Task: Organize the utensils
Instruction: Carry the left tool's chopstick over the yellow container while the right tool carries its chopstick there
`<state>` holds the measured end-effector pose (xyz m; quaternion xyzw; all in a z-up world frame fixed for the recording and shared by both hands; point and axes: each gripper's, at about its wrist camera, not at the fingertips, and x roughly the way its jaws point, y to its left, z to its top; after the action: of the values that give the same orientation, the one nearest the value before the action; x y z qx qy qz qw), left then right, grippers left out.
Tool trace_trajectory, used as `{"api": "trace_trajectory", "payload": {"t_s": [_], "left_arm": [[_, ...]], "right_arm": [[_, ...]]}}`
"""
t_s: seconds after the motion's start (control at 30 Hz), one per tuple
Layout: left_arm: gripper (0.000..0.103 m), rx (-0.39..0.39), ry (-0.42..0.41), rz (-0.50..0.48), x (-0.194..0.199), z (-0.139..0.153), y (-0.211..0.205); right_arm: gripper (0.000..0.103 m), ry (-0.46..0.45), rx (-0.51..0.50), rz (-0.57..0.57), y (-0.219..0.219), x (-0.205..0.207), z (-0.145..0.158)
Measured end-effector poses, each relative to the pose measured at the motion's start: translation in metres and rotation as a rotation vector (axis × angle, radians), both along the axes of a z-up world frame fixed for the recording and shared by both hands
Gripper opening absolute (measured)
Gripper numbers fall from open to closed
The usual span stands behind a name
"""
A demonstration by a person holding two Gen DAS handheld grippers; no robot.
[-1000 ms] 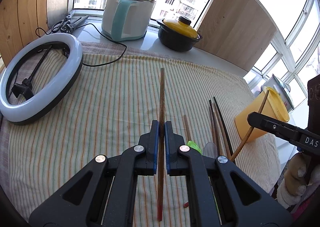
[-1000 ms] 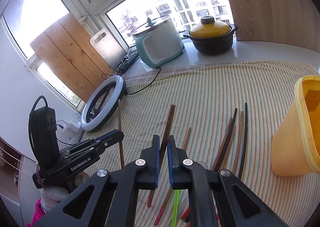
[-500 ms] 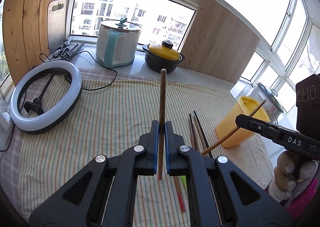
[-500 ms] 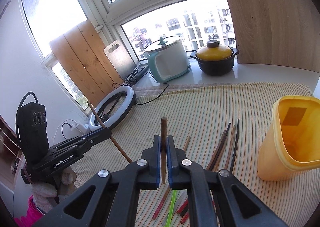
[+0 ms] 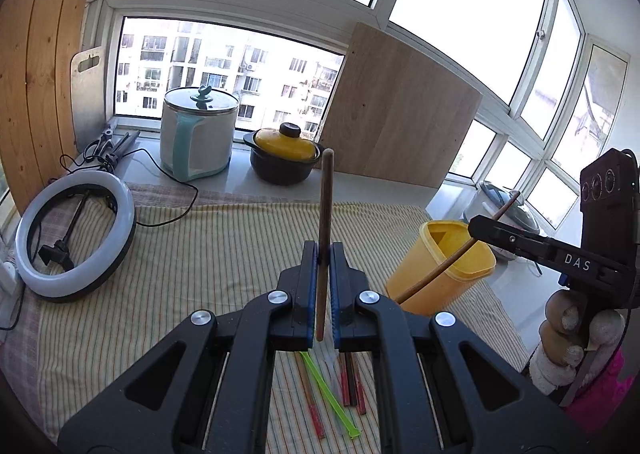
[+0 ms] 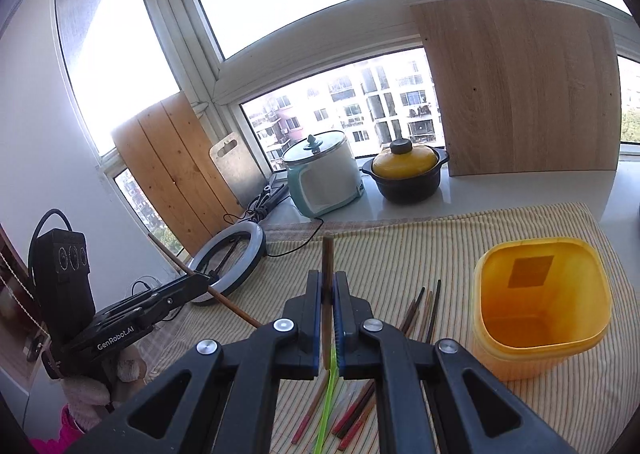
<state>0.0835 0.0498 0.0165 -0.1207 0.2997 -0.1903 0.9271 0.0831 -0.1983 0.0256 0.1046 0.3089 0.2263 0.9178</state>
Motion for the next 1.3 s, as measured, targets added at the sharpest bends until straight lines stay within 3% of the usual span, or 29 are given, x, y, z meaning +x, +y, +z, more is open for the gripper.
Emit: {"api": "trace_trajectory", "payload": {"t_s": [0.73,1.3], "left_arm": [[0.003,-0.031,-0.123,-0.107,0.010,0.052,-0.063],[0.003,-0.051,-0.152,-0.191,0.028,0.072,-0.119]], "right_arm": [[0.003,-0.178,0.070,-0.201,-0.102,-0.020,0.065],[0.003,-0.182,0.008,-0.347,-0.153,-0.020,0.061]]}}
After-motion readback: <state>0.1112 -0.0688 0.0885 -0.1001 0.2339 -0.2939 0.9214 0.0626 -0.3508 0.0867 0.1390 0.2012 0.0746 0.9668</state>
